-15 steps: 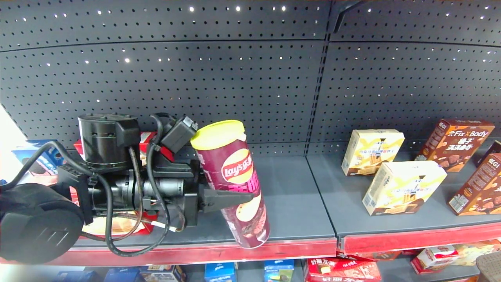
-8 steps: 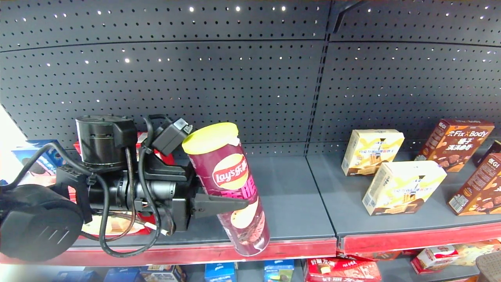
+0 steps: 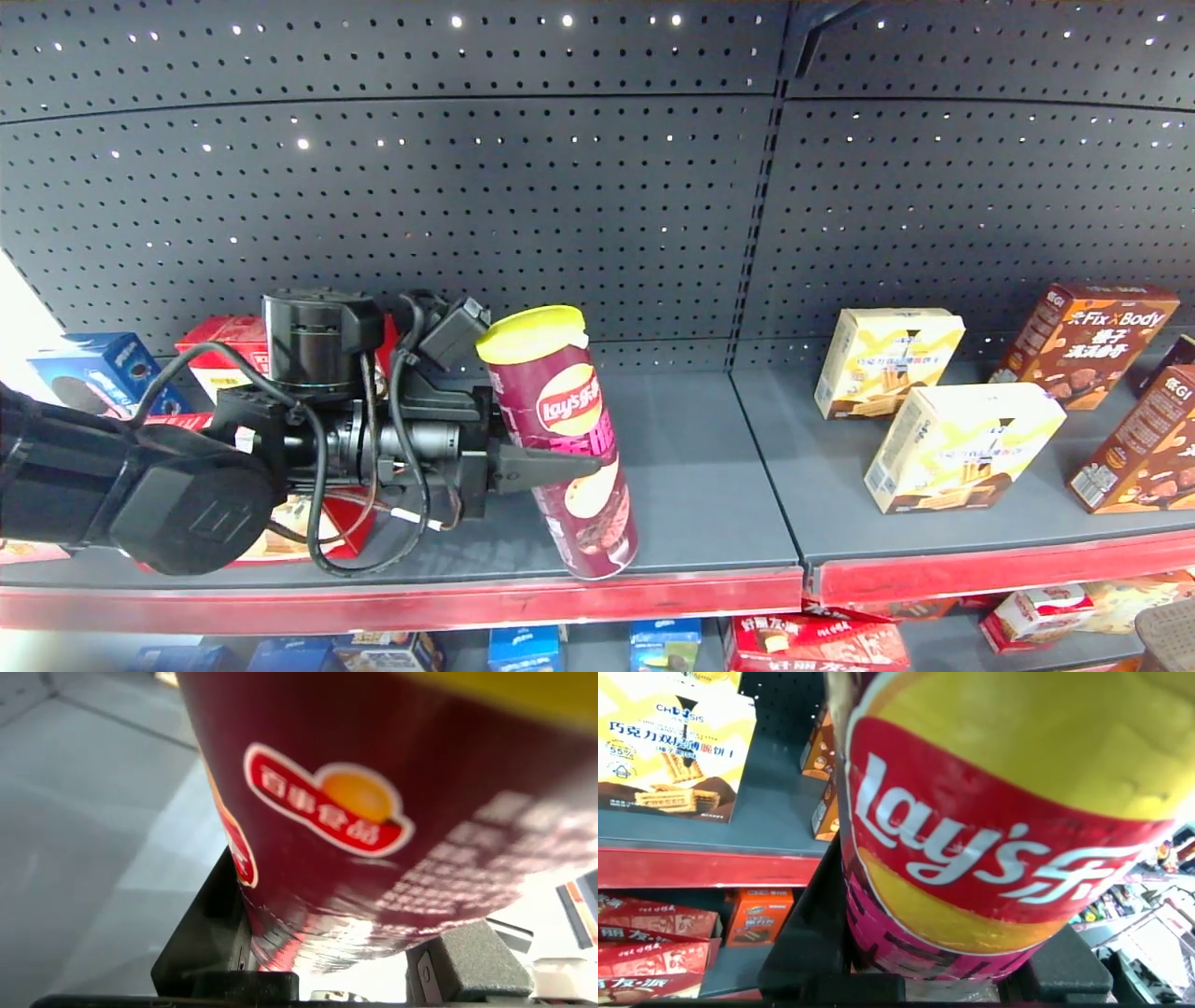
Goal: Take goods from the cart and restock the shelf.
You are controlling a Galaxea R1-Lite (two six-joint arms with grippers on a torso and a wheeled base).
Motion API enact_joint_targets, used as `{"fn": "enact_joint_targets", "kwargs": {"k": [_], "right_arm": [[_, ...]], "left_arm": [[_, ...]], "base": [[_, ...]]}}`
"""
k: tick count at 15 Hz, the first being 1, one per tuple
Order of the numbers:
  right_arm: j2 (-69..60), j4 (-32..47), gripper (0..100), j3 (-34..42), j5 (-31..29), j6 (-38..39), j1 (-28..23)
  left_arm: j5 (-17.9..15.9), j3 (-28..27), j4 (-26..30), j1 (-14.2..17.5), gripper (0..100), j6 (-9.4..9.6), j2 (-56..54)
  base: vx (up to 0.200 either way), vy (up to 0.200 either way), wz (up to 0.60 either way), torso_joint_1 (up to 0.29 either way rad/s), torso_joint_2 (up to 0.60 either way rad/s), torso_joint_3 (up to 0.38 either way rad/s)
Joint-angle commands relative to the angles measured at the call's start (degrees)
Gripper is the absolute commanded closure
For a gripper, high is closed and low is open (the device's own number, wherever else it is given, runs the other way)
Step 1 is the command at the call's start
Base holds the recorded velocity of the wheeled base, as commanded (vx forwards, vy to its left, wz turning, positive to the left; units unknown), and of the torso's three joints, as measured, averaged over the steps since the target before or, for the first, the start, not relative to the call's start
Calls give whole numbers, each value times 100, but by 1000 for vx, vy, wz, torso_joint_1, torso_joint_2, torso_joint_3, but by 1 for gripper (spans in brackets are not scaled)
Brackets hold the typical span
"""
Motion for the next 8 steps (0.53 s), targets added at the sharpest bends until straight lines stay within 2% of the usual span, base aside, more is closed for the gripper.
{"fn": "enact_joint_targets", "kwargs": {"k": [1,4,8], "right_arm": [[-27,3,100,31,-1,-3,1],[-45,-6,100,101,-1,-3,1],[-62,-6,100,110,-1,-3,1]], "left_arm": [[0,-163,-3,103,100,-1,219],[9,-348,-3,252,100,8,395],[184,-488,-3,261,100,17,711]], "base": [[0,0,0,0,0,0],[0,0,0,0,0,0],[0,0,0,0,0,0]]}}
